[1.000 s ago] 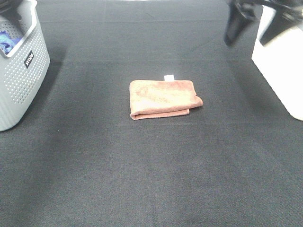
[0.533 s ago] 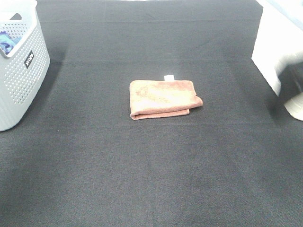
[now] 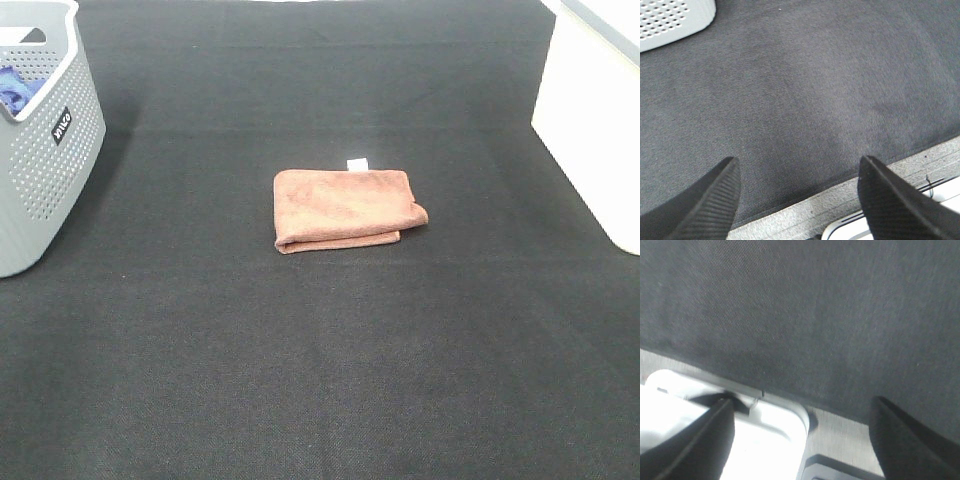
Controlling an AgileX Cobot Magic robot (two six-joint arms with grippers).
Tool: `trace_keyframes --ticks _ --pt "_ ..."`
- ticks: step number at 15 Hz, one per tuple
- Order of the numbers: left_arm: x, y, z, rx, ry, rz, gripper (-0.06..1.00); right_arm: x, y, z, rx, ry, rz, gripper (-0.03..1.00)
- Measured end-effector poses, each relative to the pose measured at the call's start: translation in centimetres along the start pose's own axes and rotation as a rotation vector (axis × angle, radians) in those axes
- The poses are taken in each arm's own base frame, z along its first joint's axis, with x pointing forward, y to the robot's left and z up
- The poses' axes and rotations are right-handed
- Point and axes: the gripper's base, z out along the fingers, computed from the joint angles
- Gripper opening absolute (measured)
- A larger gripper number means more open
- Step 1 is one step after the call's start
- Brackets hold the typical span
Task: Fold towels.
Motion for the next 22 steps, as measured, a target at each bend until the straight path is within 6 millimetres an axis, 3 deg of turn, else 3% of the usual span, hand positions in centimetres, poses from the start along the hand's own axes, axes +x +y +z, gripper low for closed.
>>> trace_keyframes --ticks 7,22 --pt "0.0 0.1 1.0 -0.001 -0.057 0.010 0.64 3.1 0.2 -2.4 0.011 -0.260 -0.025 0.71" --pt "0.0 -0.5 1.0 0.061 -0.066 0.086 0.64 3.2 0.2 -2.6 0.012 -0.271 -0.026 0.71"
